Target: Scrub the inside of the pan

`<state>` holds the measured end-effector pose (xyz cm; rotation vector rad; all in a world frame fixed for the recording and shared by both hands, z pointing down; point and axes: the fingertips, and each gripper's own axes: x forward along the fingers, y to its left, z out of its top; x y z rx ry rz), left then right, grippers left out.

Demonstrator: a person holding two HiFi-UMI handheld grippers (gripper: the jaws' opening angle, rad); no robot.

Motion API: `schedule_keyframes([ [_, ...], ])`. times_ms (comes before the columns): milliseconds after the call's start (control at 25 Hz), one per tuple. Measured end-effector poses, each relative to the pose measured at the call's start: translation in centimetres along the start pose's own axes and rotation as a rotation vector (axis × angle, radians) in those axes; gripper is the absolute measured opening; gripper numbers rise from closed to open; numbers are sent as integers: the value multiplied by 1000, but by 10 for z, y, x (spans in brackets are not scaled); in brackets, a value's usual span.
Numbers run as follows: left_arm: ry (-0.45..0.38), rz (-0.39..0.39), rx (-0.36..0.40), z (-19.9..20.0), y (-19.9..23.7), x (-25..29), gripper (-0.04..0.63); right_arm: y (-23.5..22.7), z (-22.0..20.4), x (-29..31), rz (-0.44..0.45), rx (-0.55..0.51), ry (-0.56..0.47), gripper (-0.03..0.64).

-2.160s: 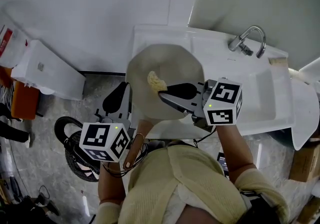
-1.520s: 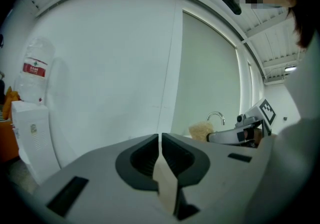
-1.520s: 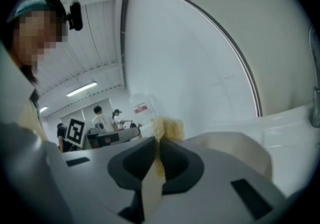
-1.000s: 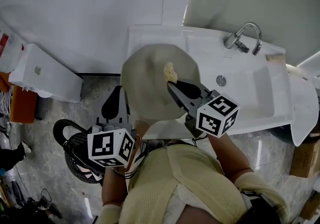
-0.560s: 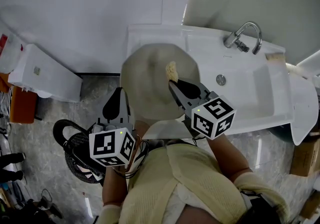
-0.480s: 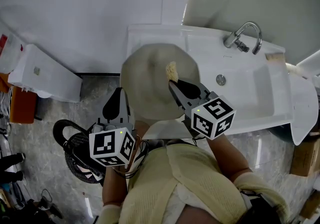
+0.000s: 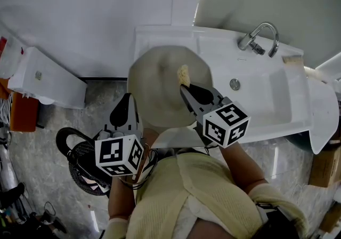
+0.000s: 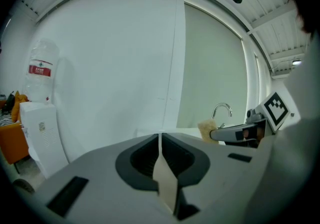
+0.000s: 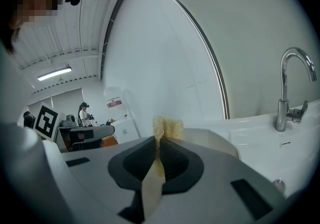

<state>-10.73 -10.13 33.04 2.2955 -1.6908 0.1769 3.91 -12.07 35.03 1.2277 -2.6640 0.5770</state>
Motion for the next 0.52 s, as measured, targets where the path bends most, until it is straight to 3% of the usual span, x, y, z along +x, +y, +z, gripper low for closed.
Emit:
schedule_keyframes([
  [520, 10, -14, 12, 0, -4, -1, 74, 0, 0, -1, -5, -7, 5, 46],
])
